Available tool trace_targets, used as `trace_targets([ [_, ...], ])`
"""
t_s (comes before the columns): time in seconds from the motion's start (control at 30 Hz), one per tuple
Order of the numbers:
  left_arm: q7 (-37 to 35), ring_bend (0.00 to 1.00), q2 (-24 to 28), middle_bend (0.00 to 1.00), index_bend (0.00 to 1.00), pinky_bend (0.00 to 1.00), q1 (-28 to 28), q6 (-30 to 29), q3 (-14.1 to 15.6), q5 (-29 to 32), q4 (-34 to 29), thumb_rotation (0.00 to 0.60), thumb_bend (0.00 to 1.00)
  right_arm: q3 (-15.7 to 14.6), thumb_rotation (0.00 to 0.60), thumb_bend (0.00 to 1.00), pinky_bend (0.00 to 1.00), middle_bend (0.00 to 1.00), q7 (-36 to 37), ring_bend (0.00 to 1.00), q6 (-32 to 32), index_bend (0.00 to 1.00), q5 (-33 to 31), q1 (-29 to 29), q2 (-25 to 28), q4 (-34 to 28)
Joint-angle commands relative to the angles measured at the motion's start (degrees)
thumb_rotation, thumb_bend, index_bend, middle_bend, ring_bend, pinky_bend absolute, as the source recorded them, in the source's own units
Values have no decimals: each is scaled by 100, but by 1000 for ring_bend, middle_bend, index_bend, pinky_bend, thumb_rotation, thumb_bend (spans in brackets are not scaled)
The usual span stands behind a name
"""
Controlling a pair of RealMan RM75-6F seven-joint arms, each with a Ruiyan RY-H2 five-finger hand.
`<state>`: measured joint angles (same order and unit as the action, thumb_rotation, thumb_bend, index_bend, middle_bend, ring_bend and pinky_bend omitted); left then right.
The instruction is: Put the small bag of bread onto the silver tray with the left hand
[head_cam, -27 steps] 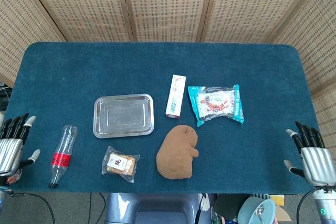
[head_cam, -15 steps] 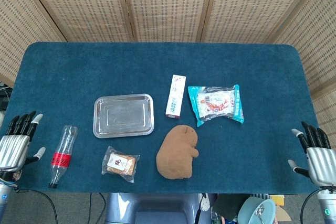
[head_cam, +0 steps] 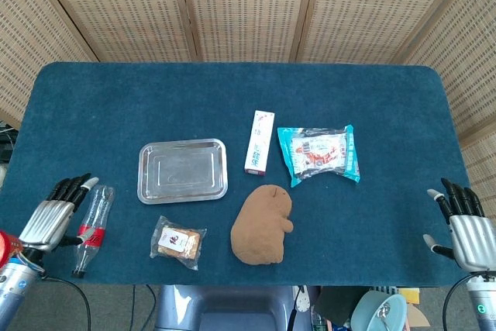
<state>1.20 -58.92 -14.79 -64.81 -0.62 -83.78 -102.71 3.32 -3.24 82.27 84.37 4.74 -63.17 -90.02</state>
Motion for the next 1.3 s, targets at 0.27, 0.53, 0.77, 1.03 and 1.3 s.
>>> trace_targets([
  [0.27, -1186, 0, 64, 0, 0, 0, -1015, 1761, 229, -160, -176, 600, 279, 7, 600, 219, 0, 0, 259, 0, 69, 142, 71, -8, -43, 228],
  [0.53, -1687, 0, -8, 0, 0, 0, -1311, 2049, 353, -500, -266, 600, 271, 11, 600, 220, 0, 0, 465, 0, 189, 142, 169, -33, -36, 306],
  [0.77, -1955, 0, -156, 0, 0, 0, -1484, 2051, 395, -682, -200, 600, 270, 21, 600, 220, 0, 0, 588, 0, 213, 142, 190, -32, -57, 402],
  [1.03, -2291, 0, -515, 0, 0, 0, -1689, 2292, 473, -615, 100, 600, 270, 13, 600, 220, 0, 0, 678, 0, 276, 142, 248, -47, -61, 466],
  [1.3, -2443, 0, -798, 0, 0, 0, -1822, 2355, 513, -573, 351, 600, 279, -22, 600, 220, 0, 0, 764, 0, 251, 142, 258, -59, -77, 536],
])
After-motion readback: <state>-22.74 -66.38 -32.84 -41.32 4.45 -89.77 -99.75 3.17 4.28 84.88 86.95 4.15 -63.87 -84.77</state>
